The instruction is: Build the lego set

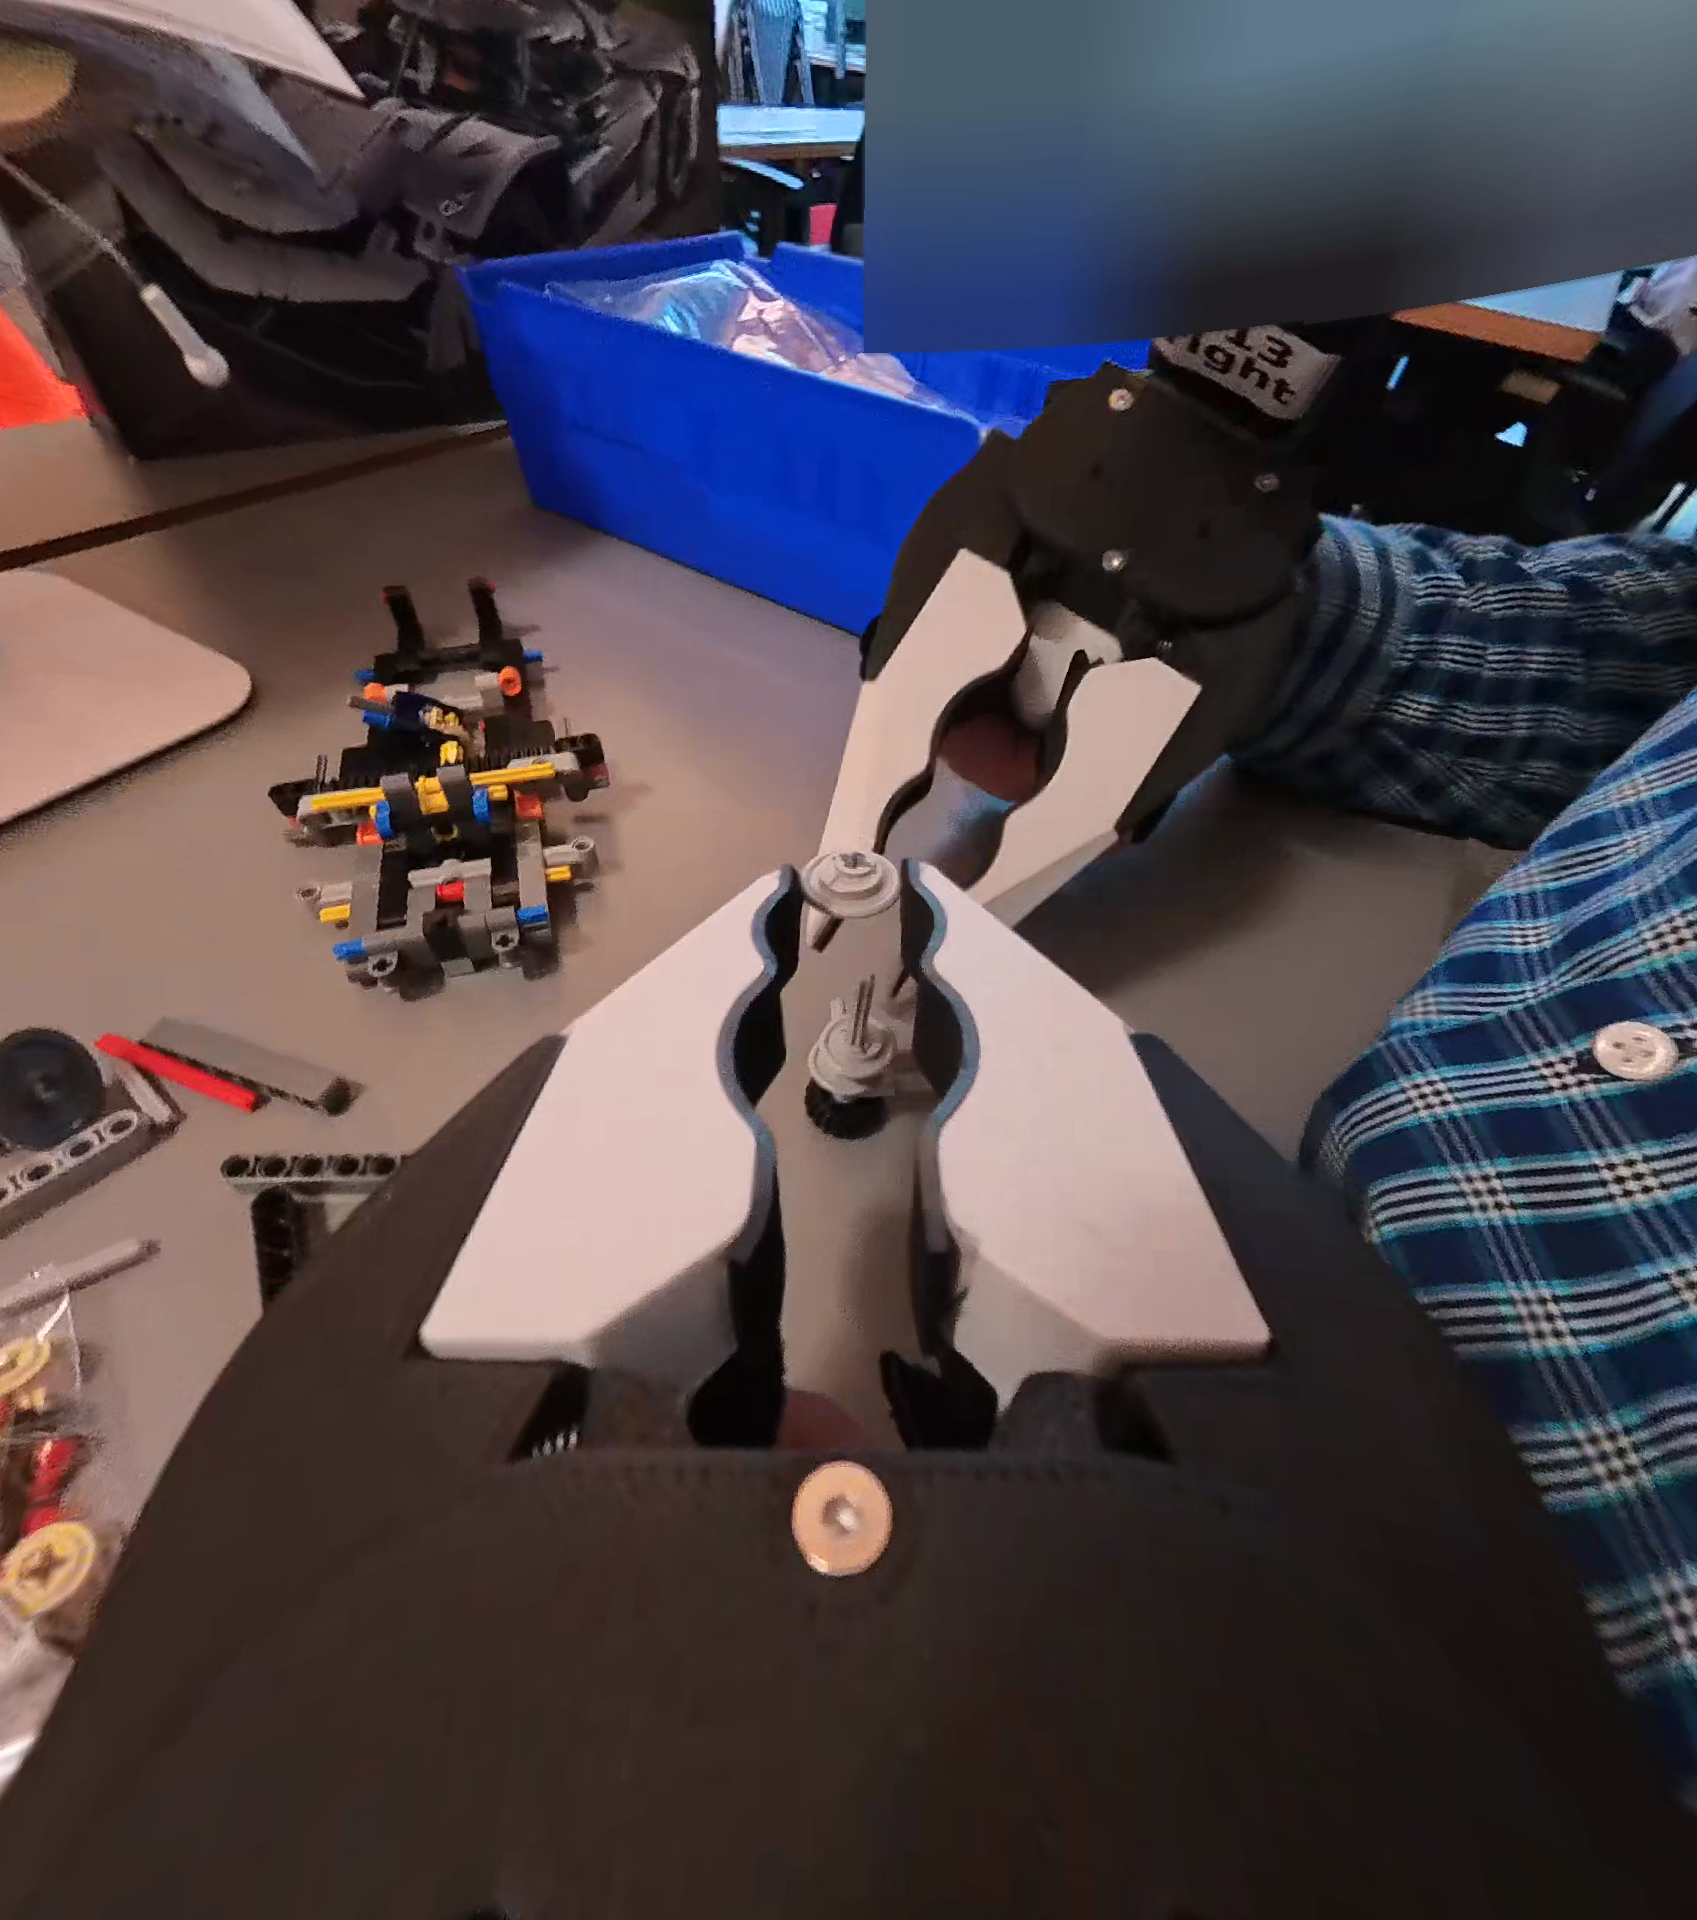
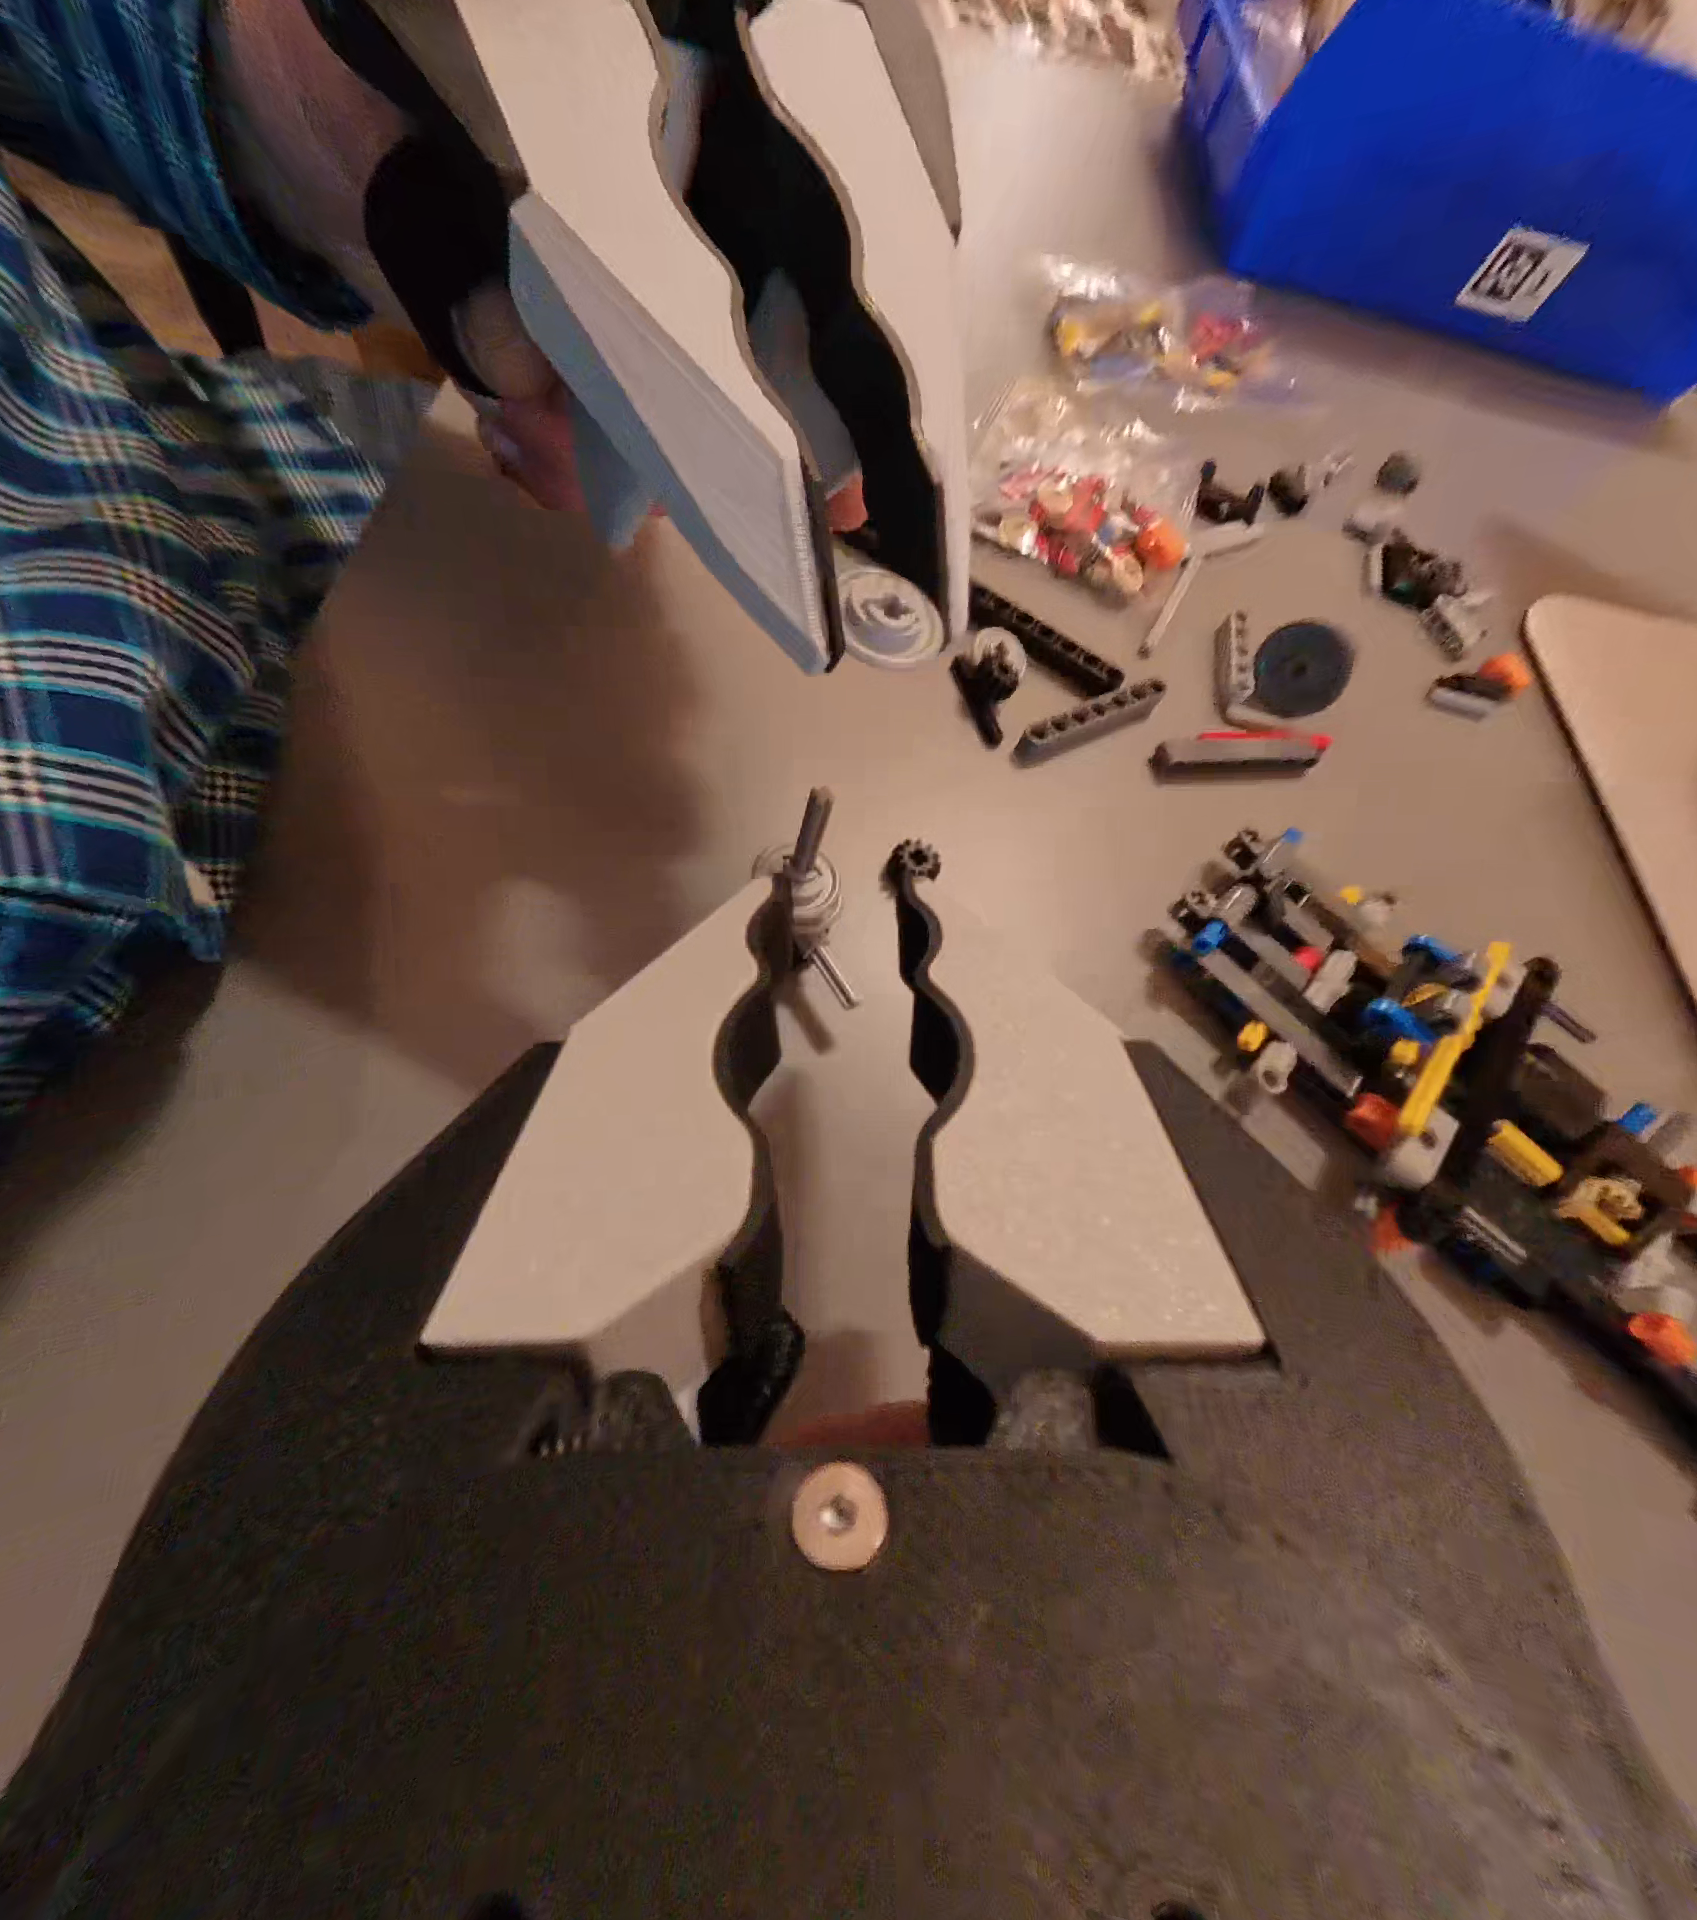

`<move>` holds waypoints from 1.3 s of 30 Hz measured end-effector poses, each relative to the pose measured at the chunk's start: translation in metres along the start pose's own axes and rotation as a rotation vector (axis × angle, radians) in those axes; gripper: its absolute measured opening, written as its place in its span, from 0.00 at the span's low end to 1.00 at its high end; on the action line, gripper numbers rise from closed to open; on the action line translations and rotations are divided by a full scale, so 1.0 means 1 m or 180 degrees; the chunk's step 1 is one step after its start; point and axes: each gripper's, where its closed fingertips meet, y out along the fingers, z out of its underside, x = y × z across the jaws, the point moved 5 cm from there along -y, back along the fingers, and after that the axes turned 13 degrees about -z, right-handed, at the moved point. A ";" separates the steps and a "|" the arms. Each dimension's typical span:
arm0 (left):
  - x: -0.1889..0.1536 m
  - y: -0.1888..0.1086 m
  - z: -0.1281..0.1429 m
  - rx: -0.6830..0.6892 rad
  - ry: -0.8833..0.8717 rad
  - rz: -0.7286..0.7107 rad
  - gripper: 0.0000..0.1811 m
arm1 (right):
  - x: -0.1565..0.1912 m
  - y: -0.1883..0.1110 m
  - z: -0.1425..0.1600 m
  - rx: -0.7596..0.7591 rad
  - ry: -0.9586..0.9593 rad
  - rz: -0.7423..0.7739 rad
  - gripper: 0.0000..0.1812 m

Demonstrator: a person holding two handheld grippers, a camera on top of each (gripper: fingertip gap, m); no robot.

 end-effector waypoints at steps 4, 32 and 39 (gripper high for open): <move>-0.007 0.006 0.009 0.0043 0.0097 -0.0102 0.09 | 0.003 0.010 0.002 0.0043 0.0087 -0.0088 0.06; -0.001 0.012 0.022 0.0373 0.0378 -0.0206 0.09 | 0.002 0.012 0.000 -0.0042 0.0185 -0.0067 0.00; 0.003 0.012 0.025 0.0464 0.0409 -0.0088 0.09 | 0.000 0.011 -0.001 -0.0062 0.0192 -0.0037 0.02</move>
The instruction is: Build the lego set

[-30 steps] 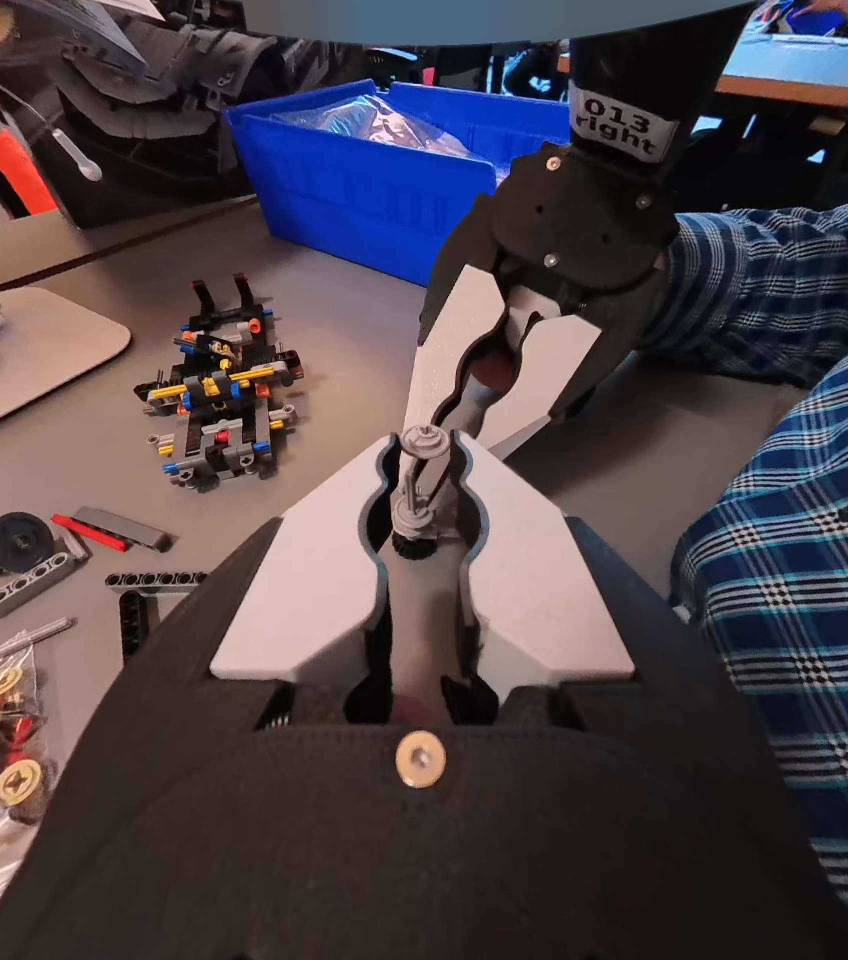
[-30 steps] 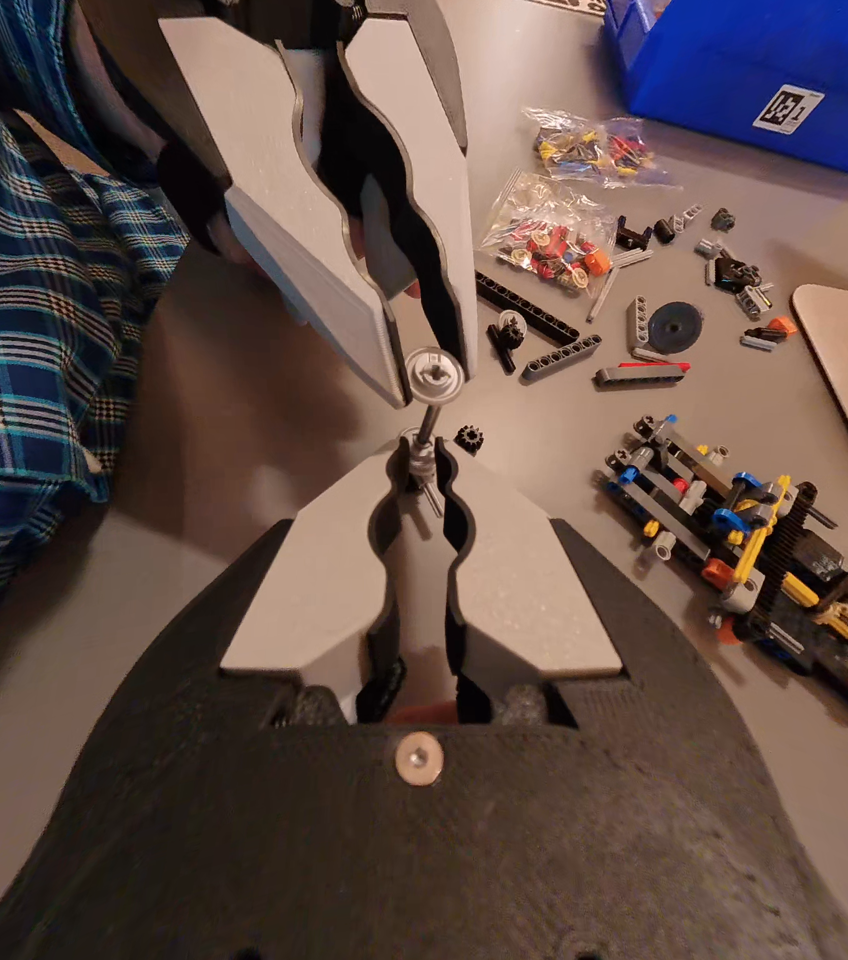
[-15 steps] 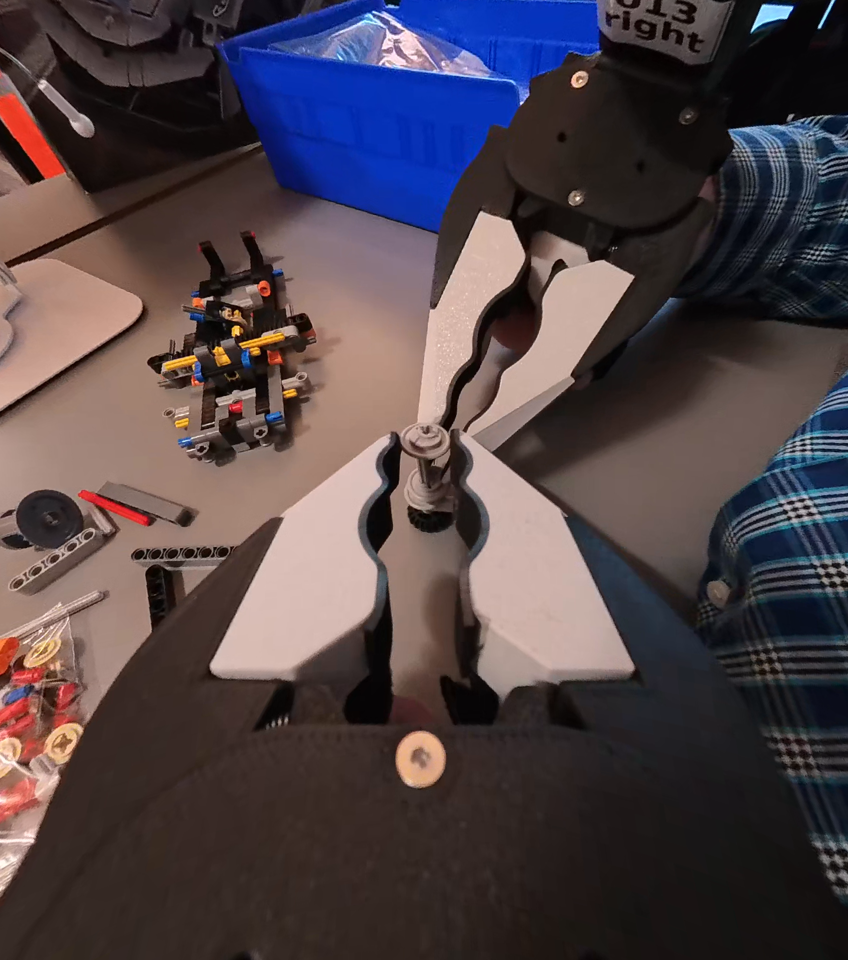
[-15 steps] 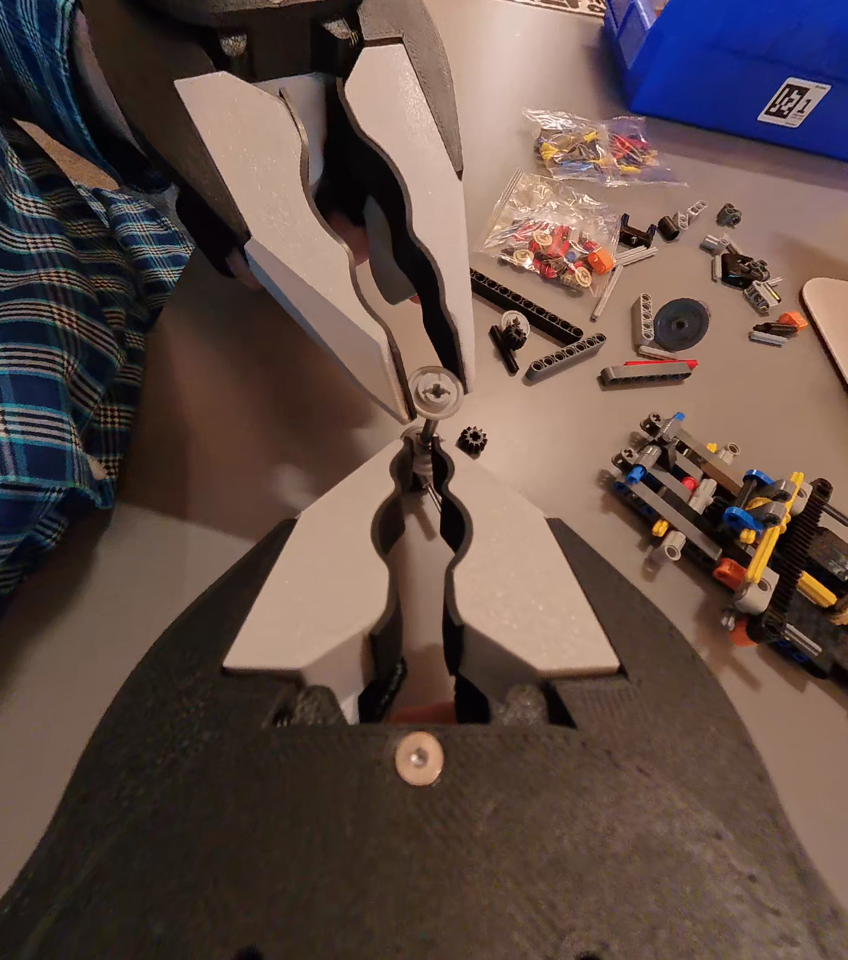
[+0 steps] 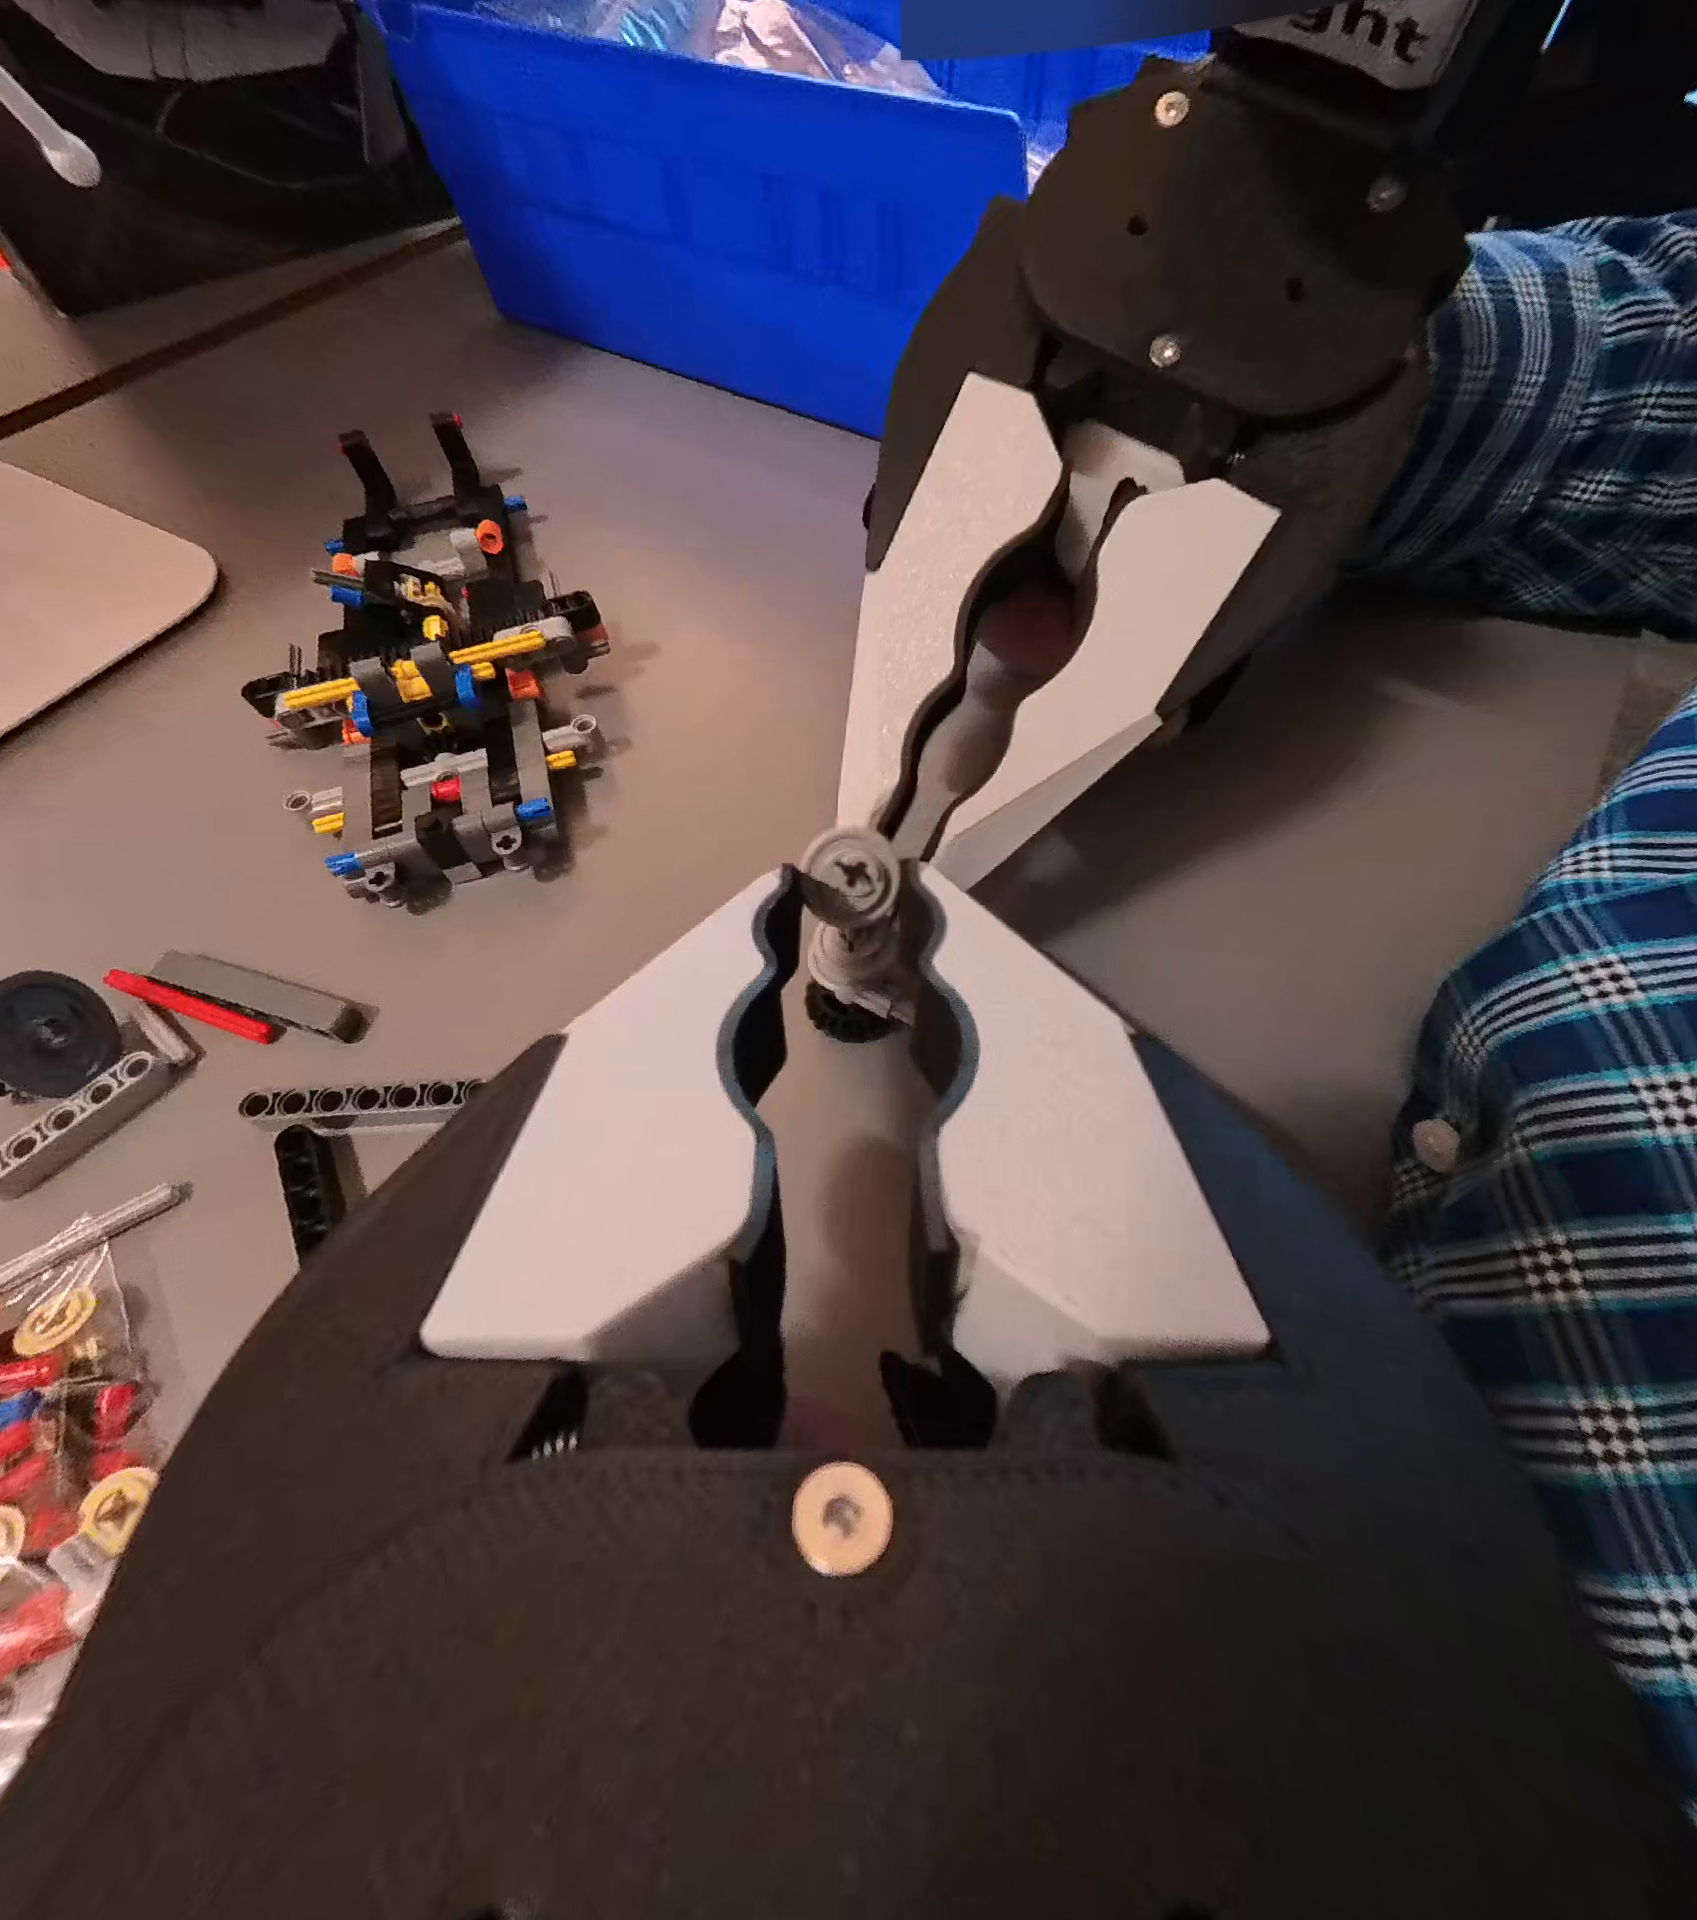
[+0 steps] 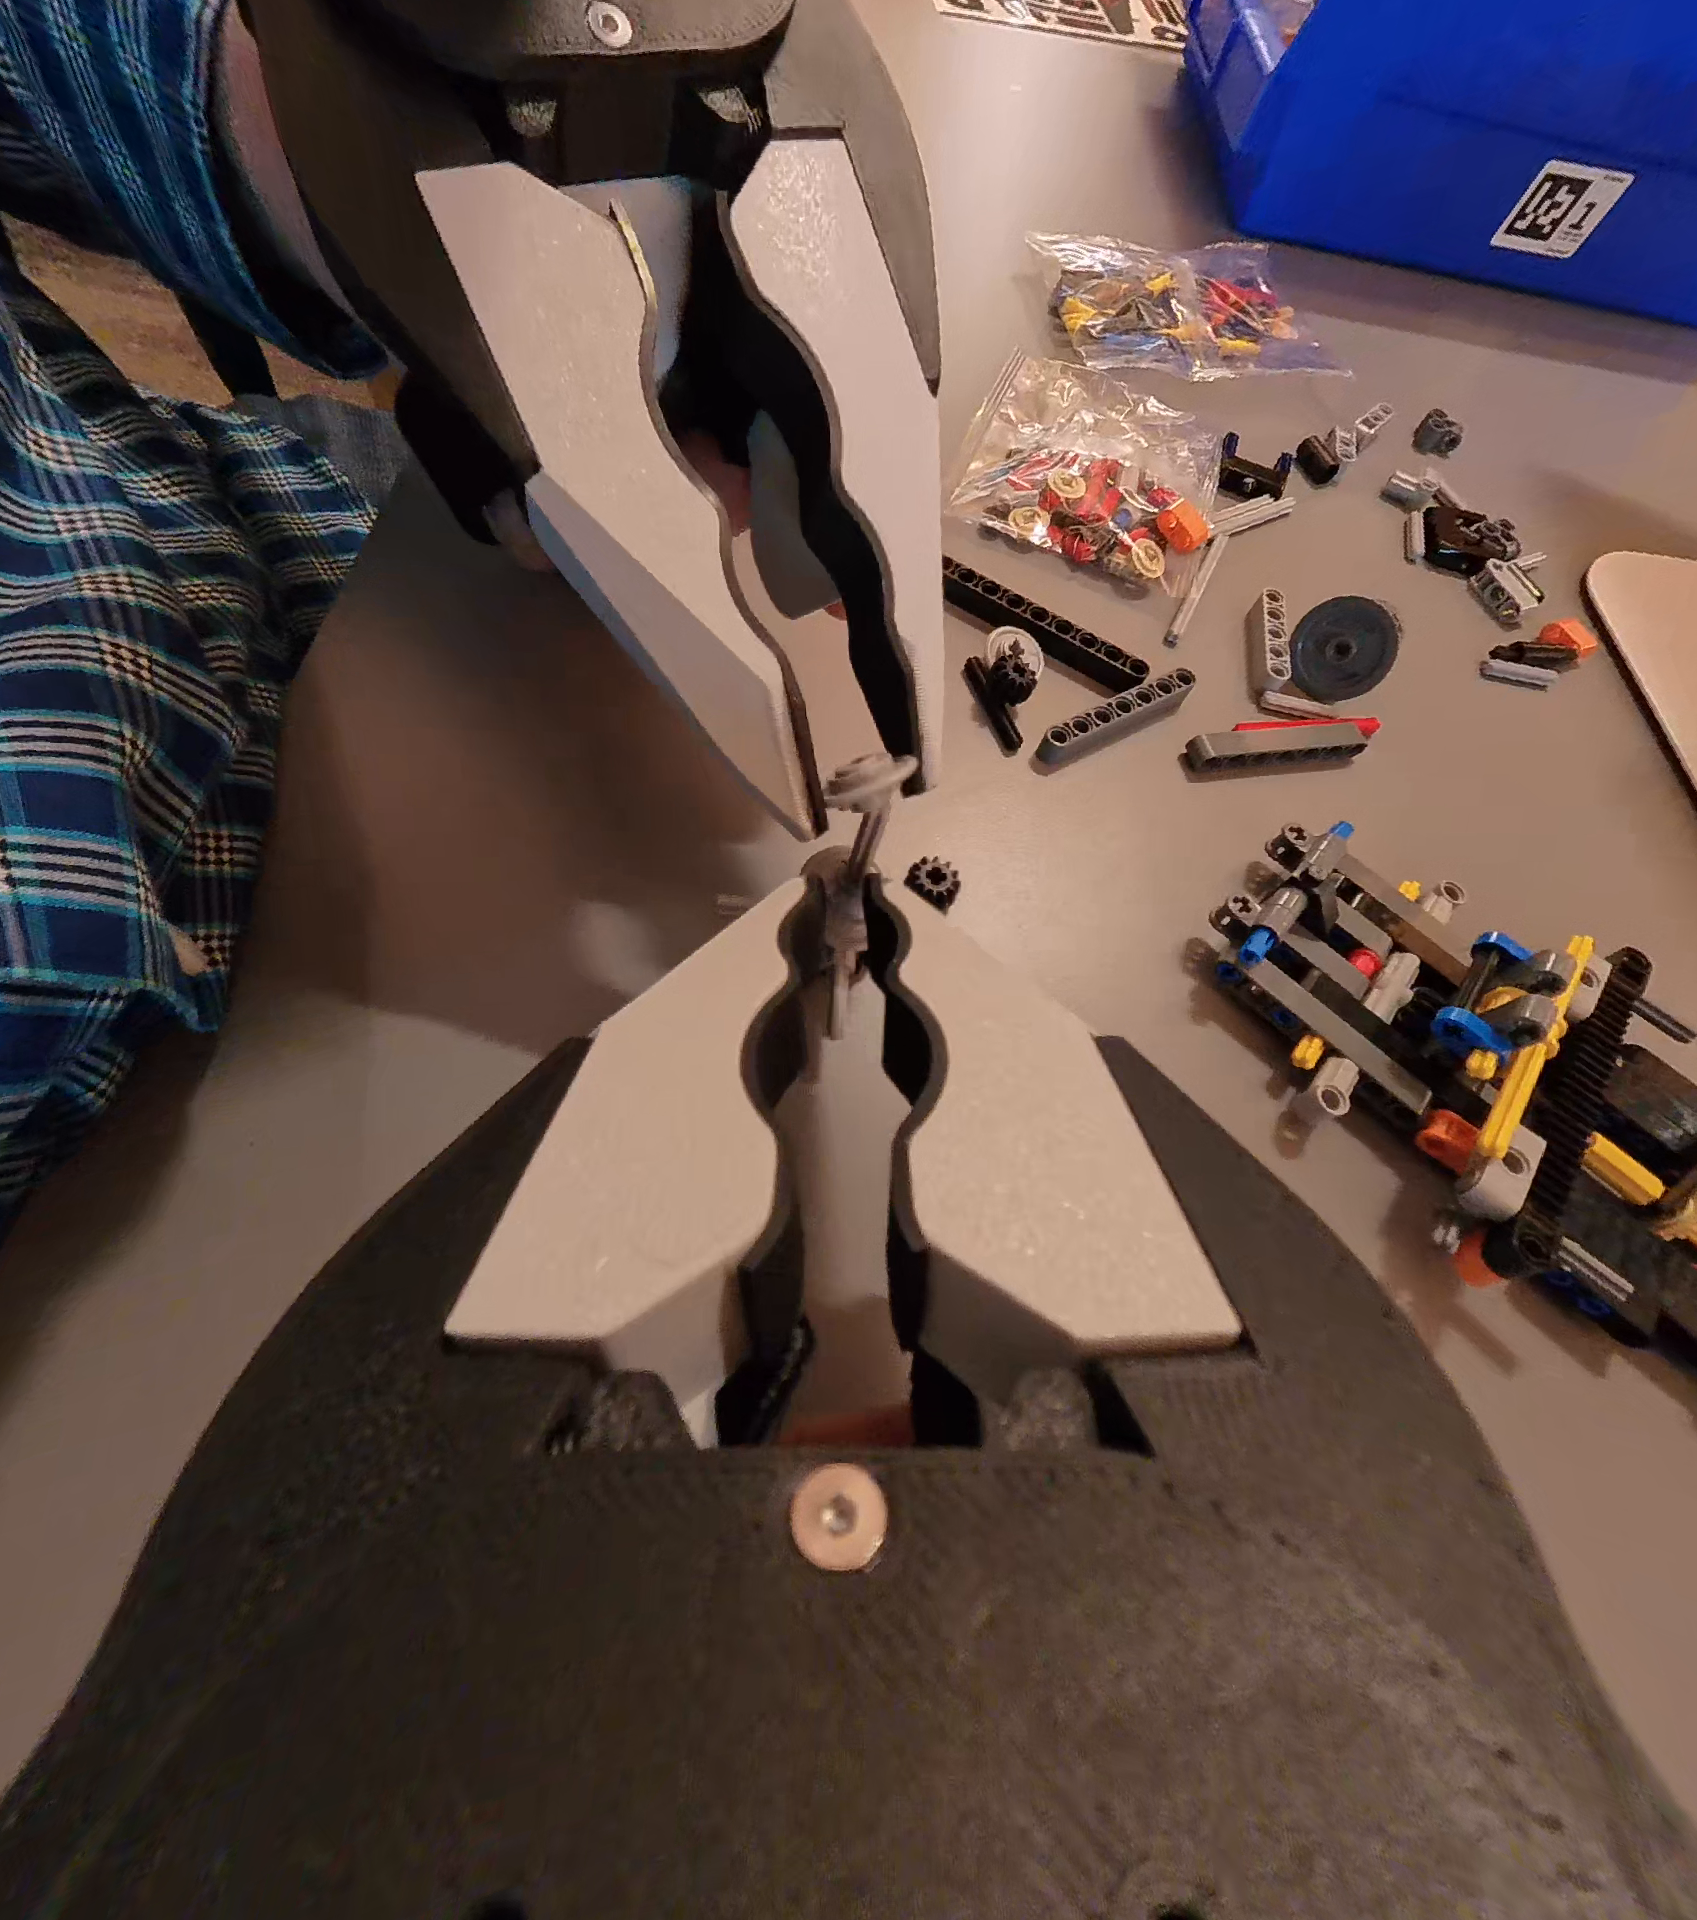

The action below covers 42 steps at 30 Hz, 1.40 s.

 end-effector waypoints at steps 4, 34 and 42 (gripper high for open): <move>0.000 0.000 0.000 -0.0011 0.0012 -0.0013 0.09 | 0.000 0.001 0.000 0.0005 0.0022 -0.0006 0.03; -0.003 -0.020 -0.015 0.0025 0.0830 0.0599 0.09 | 0.004 0.013 -0.007 -0.0010 -0.0049 -0.1000 0.00; -0.012 -0.018 -0.010 0.0442 0.1563 0.0972 0.09 | 0.001 0.015 -0.008 0.0058 -0.0285 -0.1428 0.00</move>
